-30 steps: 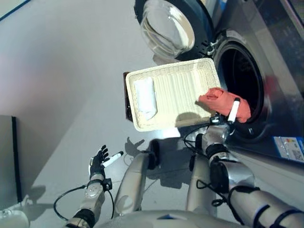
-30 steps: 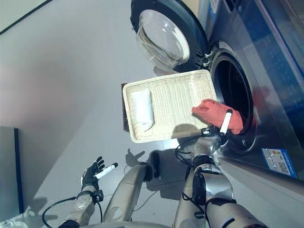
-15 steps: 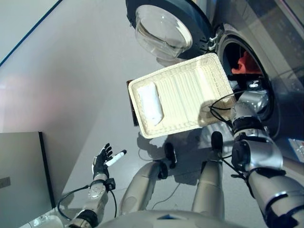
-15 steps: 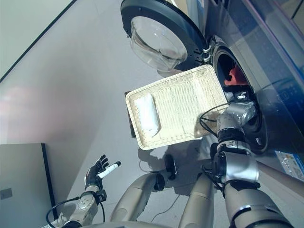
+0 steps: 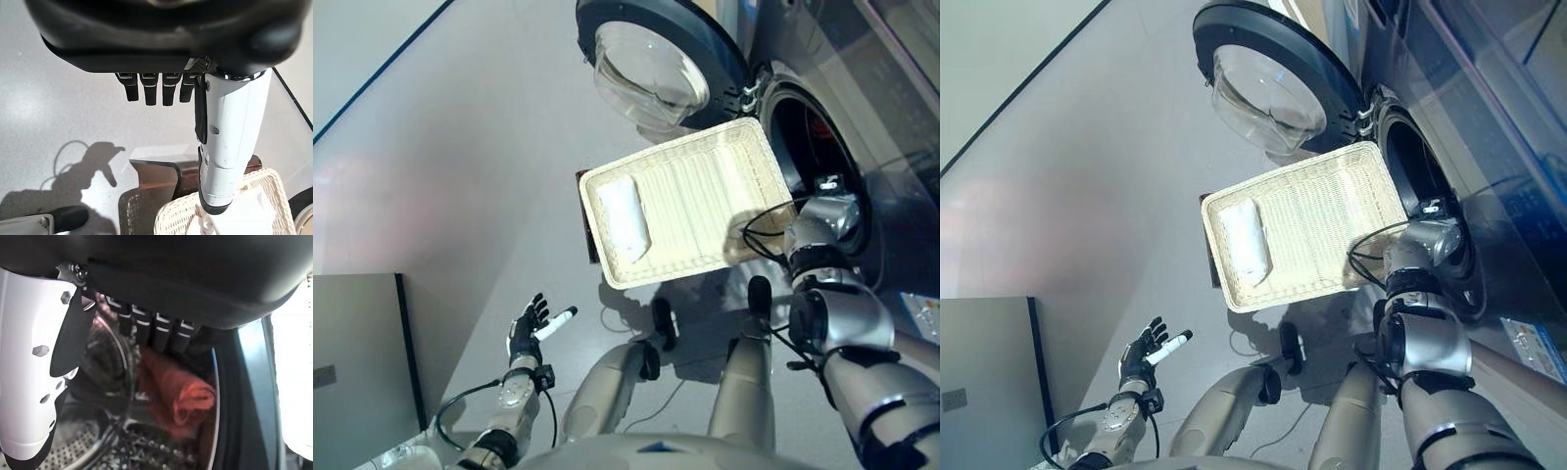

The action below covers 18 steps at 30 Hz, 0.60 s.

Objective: Pick up the clothes and place them into the washing machine

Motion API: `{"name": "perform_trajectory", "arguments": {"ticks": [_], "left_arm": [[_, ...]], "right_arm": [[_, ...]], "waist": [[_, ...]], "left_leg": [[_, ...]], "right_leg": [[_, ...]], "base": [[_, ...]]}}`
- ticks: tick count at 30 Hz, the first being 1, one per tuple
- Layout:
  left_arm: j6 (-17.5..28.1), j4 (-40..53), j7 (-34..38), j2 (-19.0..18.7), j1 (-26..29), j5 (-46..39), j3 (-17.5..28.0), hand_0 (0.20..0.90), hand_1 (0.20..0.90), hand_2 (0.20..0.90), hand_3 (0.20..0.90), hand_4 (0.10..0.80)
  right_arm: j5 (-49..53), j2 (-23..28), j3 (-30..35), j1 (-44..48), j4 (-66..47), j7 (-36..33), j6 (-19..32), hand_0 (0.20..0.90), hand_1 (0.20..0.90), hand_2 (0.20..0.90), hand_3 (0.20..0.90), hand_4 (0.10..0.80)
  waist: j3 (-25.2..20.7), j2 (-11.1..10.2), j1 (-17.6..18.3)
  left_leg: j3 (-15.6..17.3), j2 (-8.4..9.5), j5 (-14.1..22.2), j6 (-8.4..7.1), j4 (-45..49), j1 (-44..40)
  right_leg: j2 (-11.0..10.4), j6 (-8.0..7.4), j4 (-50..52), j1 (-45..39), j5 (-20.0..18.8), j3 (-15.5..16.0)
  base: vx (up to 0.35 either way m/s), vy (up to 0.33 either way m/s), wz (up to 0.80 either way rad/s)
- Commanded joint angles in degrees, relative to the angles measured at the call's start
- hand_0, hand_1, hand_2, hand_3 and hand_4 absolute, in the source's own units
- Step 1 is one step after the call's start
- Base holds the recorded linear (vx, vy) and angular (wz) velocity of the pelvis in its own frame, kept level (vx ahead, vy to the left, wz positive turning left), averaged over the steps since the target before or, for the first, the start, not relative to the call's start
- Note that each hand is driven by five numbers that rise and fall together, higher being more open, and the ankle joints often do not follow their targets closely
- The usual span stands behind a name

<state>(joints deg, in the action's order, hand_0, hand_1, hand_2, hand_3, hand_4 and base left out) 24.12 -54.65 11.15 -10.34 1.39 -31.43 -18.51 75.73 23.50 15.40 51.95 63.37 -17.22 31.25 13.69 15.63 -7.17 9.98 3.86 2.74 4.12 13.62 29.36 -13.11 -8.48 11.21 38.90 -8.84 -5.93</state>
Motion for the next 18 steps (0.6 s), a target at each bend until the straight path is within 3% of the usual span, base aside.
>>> {"name": "perform_trajectory", "arguments": {"ticks": [1, 9, 16, 18], "left_arm": [[2.1, -1.9, 1.5, -2.2, -0.6, 0.5, 3.2, 0.900, 0.900, 0.900, 0.900, 0.800], [1.7, -2.0, 1.0, -3.0, -0.2, 1.5, 4.9, 0.900, 0.900, 0.900, 0.900, 0.800], [1.9, -2.8, 2.1, -4.1, 0.0, 1.4, 8.8, 0.900, 0.900, 0.900, 0.900, 0.800], [2.6, -1.5, 3.6, -4.3, 0.2, 0.9, 11.5, 0.900, 0.900, 0.900, 0.900, 0.800]], "right_arm": [[-6.9, 2.5, -6.1, 0.1, -2.0, 2.5, 0.9, 0.900, 0.900, 0.900, 0.900, 0.800], [-20.8, -0.2, -16.1, -3.1, 0.9, 1.4, -7.2, 0.900, 0.900, 0.900, 0.900, 0.800], [-39.7, -3.8, -26.1, -8.2, -1.6, -1.7, -12.5, 0.900, 0.900, 0.900, 0.900, 0.800], [-49.4, -4.0, -30.1, -10.3, -4.7, -3.7, -14.5, 0.900, 0.900, 0.900, 0.900, 0.800]], "waist": [[-4.0, 1.5, -0.8], [-2.2, -1.6, -0.2], [0.1, -5.9, 0.1], [1.0, -8.2, 0.0]], "left_leg": [[-3.7, -2.05, -0.4, -5.86, 1.0, 4.4], [-4.2, -3.03, -1.4, -6.10, 0.9, 4.1], [-5.9, -3.83, -2.5, -6.37, 1.0, 3.4], [-6.8, -4.08, -3.1, -6.56, 1.1, 3.4]], "right_leg": [[1.5, 3.58, 2.5, -2.9, 6.2, 3.0], [2.1, 3.94, 1.7, -4.2, 5.4, 4.1], [2.6, 4.21, 1.3, -6.2, 4.9, 6.0], [2.6, 4.26, 1.0, -7.0, 4.7, 7.6]], "base": [[-0.022, -0.020, 0.10], [-0.039, -0.051, 0.06], [-0.028, -0.067, 0.10], [-0.048, -0.095, 0.21]]}}
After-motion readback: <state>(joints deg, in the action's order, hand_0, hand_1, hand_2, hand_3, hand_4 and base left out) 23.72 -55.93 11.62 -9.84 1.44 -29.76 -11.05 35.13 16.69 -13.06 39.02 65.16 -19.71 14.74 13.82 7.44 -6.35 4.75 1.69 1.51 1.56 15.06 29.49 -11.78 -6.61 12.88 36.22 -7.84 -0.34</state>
